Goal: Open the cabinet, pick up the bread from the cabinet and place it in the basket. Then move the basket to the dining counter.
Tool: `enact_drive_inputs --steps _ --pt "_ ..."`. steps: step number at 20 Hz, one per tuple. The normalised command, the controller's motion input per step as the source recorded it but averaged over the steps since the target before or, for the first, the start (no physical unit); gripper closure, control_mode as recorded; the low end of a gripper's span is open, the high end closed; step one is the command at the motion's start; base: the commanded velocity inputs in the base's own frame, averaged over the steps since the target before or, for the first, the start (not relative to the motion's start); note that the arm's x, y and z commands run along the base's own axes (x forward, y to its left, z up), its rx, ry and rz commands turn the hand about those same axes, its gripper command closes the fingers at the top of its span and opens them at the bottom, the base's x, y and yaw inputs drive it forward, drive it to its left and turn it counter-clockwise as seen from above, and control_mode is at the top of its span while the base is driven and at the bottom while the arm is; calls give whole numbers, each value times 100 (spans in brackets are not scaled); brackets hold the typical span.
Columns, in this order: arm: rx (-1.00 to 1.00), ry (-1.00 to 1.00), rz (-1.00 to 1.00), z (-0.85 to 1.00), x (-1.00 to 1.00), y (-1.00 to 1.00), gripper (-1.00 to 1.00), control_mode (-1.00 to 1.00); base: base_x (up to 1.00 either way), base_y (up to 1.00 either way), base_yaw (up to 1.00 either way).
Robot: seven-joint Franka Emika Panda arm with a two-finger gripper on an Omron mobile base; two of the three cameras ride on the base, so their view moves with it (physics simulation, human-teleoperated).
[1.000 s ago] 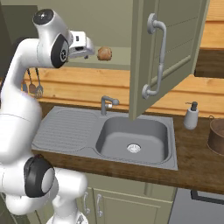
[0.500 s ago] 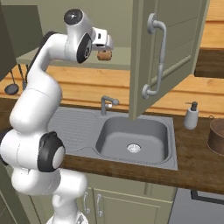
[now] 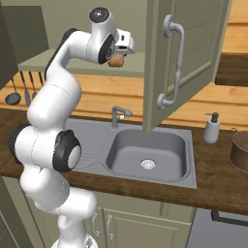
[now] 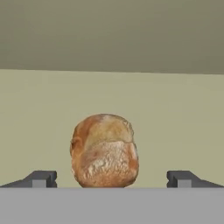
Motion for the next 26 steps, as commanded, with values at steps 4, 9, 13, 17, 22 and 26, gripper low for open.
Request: enact_drive_inputs --steps 4,9,13,17,22,26 --pt "0 0 2 -9 0 0 -100 -100 0 0 0" --pt "0 0 1 -37 19 4 -100 -100 0 0 0" --pt "0 0 0 -12 48 1 -100 -100 0 0 0" --pt "0 0 0 0 37 2 -100 -100 0 0 0" --pt "0 0 0 0 31 0 -100 -100 0 0 0" --pt "0 0 0 -6 21 0 100 -100 0 0 0"
